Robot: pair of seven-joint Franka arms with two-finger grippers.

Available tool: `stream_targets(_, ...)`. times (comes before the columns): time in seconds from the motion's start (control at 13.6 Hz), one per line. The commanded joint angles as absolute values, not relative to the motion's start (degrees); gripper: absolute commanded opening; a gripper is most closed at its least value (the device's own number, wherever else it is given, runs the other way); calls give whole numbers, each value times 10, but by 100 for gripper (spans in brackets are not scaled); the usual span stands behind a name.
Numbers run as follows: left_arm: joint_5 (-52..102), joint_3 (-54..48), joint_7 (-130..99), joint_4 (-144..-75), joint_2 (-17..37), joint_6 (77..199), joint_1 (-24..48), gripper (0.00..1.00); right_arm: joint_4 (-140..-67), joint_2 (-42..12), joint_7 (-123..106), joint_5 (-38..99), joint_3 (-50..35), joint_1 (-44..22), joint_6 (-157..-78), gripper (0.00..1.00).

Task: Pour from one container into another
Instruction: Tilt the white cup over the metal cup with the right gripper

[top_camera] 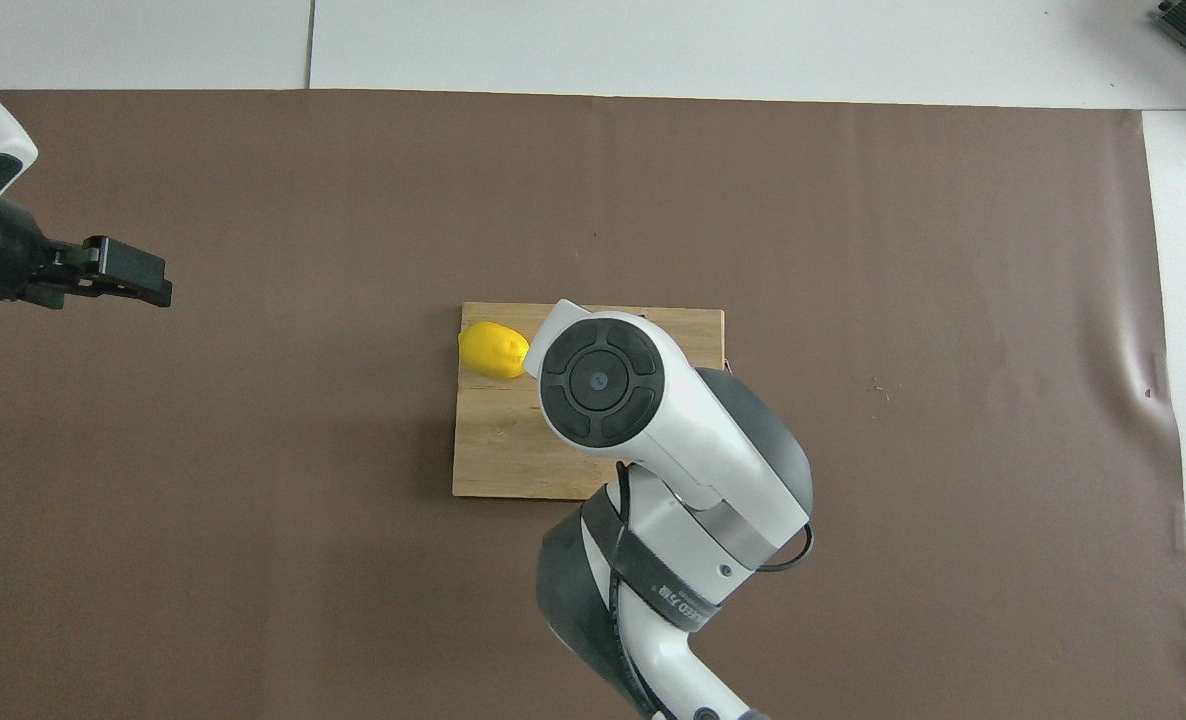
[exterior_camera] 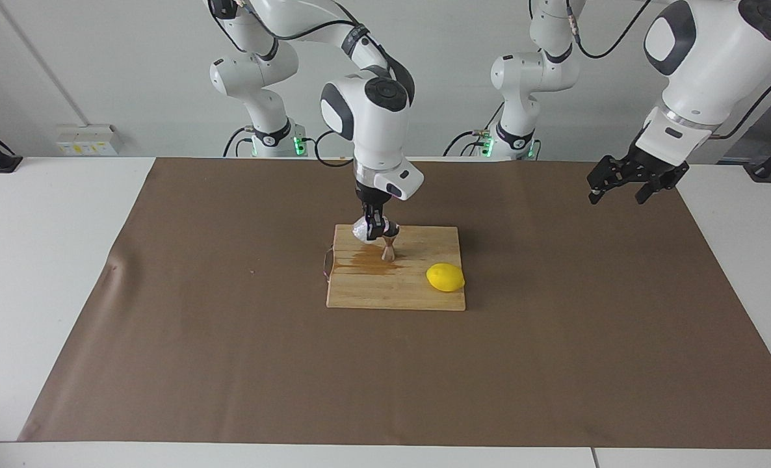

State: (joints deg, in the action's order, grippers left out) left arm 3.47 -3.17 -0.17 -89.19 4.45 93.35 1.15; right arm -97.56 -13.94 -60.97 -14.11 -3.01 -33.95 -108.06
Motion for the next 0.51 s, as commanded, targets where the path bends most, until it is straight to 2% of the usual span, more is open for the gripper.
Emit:
stream_targets(0.0, 36, -26, 16, -891, 42, 930, 15, 100, -965, -142, -595, -174, -33, -345, -1067, 0)
stream_targets(0.44, 7, -33, 7, -886, 34, 899, 25, 100, -969, -141, -569, -229, -33, -378, -1060, 0)
